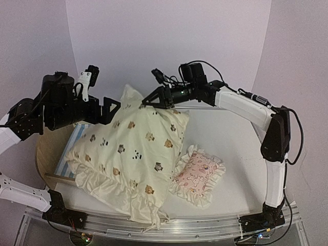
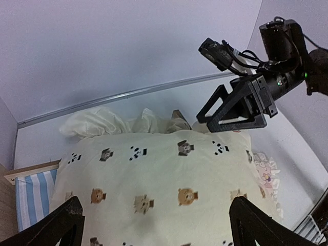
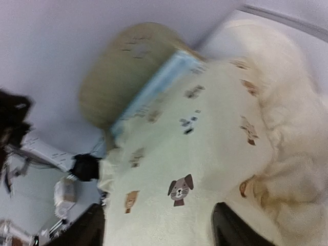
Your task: Set up the pet bed
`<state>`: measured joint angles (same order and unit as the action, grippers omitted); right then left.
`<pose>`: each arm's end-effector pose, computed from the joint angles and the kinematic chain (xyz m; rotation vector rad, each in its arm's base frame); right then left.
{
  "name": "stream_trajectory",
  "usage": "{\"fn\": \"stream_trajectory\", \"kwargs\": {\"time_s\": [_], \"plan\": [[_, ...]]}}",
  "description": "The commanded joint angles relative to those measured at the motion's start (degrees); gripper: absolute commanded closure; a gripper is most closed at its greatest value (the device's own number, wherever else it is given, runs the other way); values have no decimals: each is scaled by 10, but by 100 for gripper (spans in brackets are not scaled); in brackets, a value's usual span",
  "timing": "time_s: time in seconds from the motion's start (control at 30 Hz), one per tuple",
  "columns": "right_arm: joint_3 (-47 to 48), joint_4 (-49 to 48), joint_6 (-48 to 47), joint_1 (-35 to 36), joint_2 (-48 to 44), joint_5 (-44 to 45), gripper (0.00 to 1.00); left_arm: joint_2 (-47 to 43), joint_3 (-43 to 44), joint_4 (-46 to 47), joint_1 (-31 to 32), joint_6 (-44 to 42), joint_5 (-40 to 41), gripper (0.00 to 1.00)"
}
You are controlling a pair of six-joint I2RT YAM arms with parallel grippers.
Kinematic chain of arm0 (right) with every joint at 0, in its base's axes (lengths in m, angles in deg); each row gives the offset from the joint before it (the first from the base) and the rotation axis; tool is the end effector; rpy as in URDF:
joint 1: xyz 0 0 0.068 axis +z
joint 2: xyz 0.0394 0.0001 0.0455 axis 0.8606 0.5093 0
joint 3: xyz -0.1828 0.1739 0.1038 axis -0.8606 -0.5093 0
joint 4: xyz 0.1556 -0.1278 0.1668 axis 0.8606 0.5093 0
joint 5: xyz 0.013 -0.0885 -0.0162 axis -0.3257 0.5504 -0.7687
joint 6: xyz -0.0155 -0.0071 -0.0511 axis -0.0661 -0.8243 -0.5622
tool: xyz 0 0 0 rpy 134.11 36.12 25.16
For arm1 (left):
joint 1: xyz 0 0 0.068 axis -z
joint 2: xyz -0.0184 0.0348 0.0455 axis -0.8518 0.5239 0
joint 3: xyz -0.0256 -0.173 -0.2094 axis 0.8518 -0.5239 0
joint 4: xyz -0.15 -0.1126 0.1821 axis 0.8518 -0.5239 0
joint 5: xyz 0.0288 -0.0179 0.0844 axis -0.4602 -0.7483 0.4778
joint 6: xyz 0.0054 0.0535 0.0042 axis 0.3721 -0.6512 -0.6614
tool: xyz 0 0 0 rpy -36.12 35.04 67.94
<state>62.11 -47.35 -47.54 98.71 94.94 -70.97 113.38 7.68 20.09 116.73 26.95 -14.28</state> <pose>0.3594 0.3257 0.3413 -0.8873 1.9743 1.3605 0.1243 -0.1709 0.4195 0.4113 1.9217 -0.3962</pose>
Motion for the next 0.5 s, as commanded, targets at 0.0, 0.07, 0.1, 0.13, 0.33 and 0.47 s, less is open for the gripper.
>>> {"fn": "stream_trajectory", "kwargs": {"time_s": [0.0,0.07,0.1,0.13,0.33,0.47], "plan": [[18,170,-69,-24,-42,315,2,45,15,-29,-1,14,36,0],[-6,189,-31,-24,-66,368,2,68,22,-39,-1,20,61,0],[-26,194,-5,-24,-84,395,2,77,27,-44,-2,25,72,0],[-53,199,19,-24,-99,421,2,84,29,-47,-5,29,76,0],[-216,239,176,-6,-211,468,2,101,40,-32,-107,27,-37,0],[-331,187,236,30,-275,439,2,142,56,-32,-204,27,-115,0]]}}
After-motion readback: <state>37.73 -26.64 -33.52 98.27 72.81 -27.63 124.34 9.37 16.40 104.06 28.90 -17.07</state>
